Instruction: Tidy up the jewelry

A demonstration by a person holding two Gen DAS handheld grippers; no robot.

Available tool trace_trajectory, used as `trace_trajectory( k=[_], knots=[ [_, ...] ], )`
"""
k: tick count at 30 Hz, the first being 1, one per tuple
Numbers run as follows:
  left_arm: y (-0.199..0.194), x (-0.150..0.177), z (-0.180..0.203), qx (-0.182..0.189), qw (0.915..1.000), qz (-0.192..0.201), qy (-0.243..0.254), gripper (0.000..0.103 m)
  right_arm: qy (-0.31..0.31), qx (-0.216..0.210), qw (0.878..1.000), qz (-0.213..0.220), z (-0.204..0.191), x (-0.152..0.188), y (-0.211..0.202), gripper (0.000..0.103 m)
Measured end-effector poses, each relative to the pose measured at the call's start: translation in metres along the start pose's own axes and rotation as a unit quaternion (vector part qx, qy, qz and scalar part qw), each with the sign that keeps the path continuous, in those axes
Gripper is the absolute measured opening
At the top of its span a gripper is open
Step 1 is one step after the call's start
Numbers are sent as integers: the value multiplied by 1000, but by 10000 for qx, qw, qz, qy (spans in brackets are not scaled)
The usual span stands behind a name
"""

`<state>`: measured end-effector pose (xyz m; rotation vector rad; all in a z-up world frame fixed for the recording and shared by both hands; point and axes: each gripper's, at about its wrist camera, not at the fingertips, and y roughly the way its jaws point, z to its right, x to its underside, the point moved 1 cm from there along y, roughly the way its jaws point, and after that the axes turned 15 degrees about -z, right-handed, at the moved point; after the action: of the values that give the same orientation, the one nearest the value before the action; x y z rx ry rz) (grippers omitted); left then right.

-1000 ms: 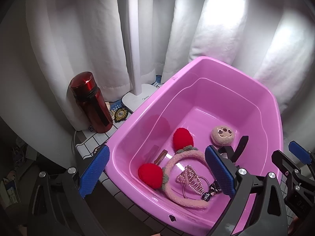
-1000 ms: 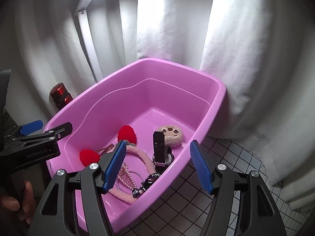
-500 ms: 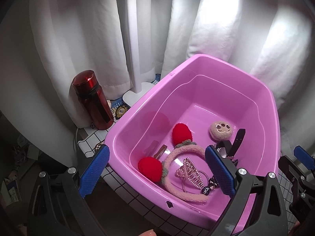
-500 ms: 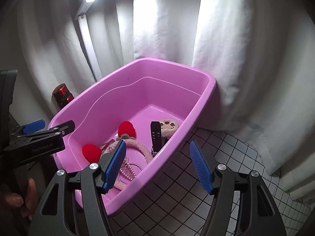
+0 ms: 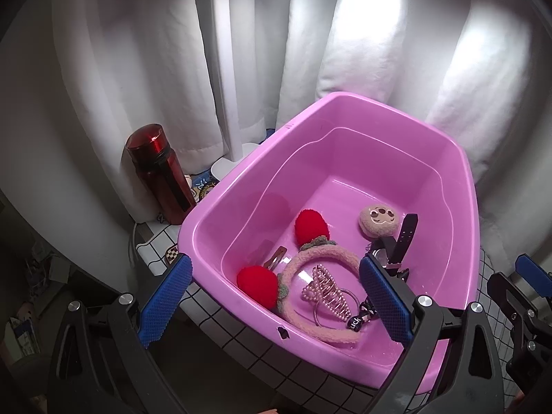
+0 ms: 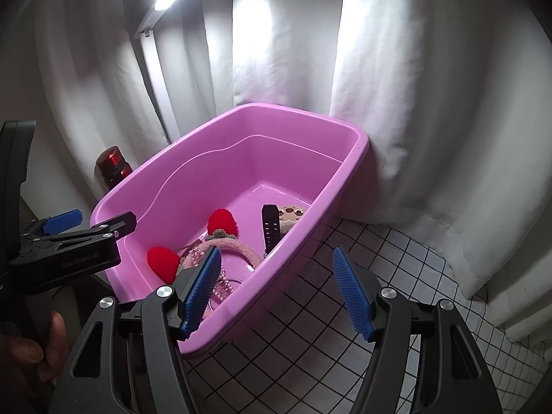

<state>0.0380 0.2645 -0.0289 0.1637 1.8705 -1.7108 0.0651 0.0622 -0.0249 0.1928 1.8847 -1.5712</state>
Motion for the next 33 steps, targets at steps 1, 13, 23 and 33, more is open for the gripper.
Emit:
trace_trajectory(
  k=[1, 13, 23, 33],
  knots=[
    [-1, 1, 1, 4, 10000, 2, 13, 96, 1, 3, 10000, 7, 0, 1, -1, 64],
    [-6, 6, 3, 38, 10000, -24, 48, 96, -12, 19, 10000, 46, 0, 7, -8, 64],
    [-8, 7, 2, 31, 10000, -2, 72, 96, -13, 30, 10000, 73, 0, 7, -13, 64],
    [-11, 8, 3, 91, 9999, 56, 75, 97, -13, 26, 10000, 64, 0, 8, -15, 64]
  ],
)
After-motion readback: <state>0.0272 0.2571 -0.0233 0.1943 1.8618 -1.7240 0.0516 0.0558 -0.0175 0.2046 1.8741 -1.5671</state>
